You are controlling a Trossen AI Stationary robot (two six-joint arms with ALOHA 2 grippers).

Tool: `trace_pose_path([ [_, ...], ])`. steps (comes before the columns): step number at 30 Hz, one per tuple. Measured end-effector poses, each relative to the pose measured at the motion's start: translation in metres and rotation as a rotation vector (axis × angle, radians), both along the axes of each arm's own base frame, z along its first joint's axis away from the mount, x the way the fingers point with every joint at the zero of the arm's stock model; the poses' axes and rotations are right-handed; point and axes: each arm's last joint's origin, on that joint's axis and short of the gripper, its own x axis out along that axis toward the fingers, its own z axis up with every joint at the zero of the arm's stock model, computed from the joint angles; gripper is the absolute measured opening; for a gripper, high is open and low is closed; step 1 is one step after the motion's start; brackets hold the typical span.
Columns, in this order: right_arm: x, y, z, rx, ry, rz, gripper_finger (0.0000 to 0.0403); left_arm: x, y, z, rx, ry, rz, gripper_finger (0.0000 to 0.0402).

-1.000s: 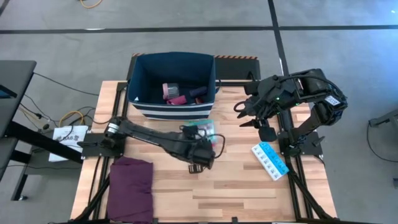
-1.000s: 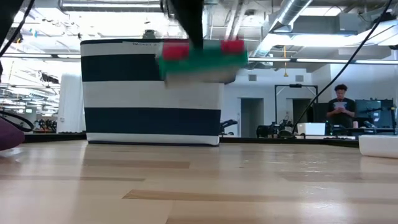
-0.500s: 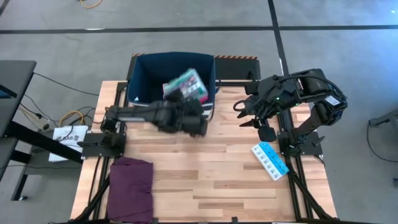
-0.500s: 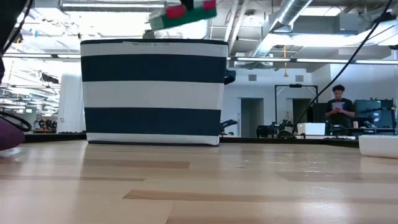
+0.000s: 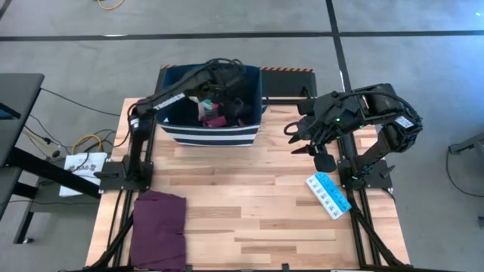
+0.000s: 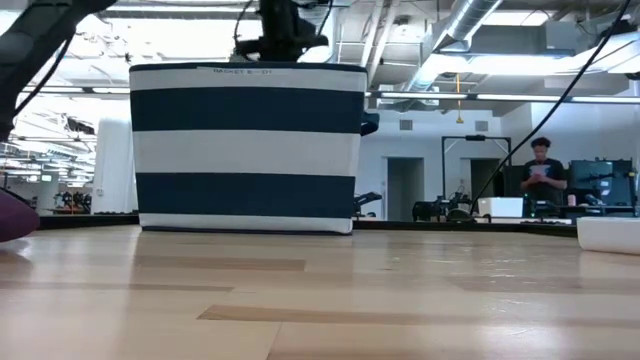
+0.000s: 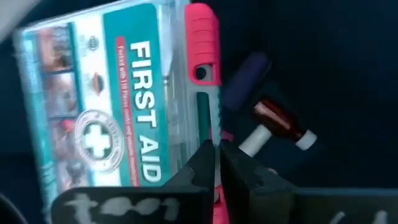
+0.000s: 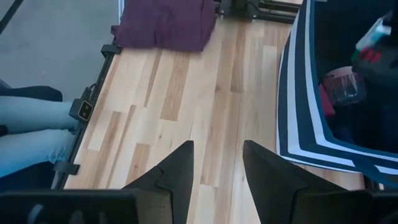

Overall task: Pick & place medical supplies in basket/bin
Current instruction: Put the green first aid kit into the blue bin, then put the blue medicine organizer into the blue bin

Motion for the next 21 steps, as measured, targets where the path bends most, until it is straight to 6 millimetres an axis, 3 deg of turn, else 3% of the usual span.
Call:
trace_pose_path([
  [11,0.0,0.0,0.0,0.001,0.0,0.001,0.0134,0.036,0.019,-0.084,-0.167,0.139,-0.121,0.0009],
  [17,0.0,0.0,0.0,0.0,0.0,0.001,0.0133,0.05,0.025,-0.114,-0.185,0.213,-0.179,0.005],
  [21,0.0,0.0,0.0,0.0,0.0,0.001,0.0134,0.054,0.026,-0.122,-0.199,0.221,-0.215,0.0078],
])
